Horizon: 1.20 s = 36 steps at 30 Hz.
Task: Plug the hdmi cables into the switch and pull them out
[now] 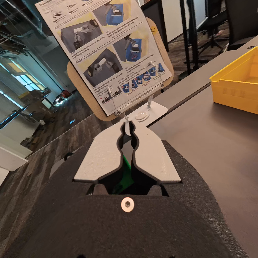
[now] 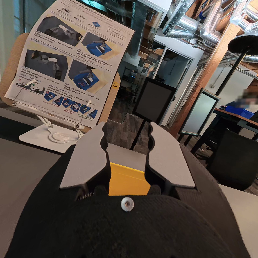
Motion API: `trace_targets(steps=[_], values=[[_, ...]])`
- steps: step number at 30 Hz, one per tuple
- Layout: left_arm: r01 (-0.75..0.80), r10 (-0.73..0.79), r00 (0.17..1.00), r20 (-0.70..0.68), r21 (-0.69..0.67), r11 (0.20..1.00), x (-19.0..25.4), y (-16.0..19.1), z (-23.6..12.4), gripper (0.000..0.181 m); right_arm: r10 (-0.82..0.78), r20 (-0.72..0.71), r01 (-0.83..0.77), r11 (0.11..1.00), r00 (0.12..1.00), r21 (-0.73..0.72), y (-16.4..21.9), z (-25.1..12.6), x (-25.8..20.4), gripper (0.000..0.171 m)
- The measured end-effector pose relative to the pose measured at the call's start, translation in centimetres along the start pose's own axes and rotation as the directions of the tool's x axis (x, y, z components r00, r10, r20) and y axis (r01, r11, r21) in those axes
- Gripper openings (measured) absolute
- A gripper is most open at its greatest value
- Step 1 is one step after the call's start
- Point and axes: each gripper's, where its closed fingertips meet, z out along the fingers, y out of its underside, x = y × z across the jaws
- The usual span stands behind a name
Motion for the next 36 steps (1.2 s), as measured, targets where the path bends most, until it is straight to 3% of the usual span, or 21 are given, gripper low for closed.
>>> trace_targets(steps=[5, 10, 14, 26, 31, 36], values=[[0.04, -0.037, 0.991, 0.13, -0.02, 0.999, -2.2, 0.8, 0.3, 0.024, 0.042, 0.06, -0.043, 0.999, 0.997, 0.014, -0.3, 0.0, -0.5, 0.049], [0.013, -0.006, 0.986, 0.168, -0.039, 0.999, -3.3, 1.5, 0.4, 0.022, 0.024, 0.148, -0.043, 0.99, 0.989, 0.131, -2.8, -1.0, -1.6, 0.047], [0.017, -0.007, 0.979, 0.202, -0.046, 0.999, -3.9, 1.7, 0.2, 0.023, -0.082, 0.111, 0.049, 0.961, 0.99, 0.271, -5.4, -2.3, -2.4, 0.046], [0.012, 0.012, 0.969, 0.247, -0.094, 0.995, -6.0, 2.0, -1.0, 0.024, -0.06, 0.296, -0.025, 0.961, 0.953, 0.275, -8.2, -4.8, -5.2, 0.043], [-0.047, 0.112, 0.976, 0.189, -0.317, 0.947, -8.3, 5.1, -3.1, 0.017, -0.02, 0.417, -0.086, 0.969, 0.909, 0.234, -8.2, -5.1, -6.3, 0.043], [0.054, -0.055, 0.998, 0.015, -0.554, 0.831, -8.0, 10.5, -6.2, 0.017, 0.112, 0.565, -0.232, 0.962, 0.818, 0.145, -7.5, -4.9, -7.6, 0.043]])
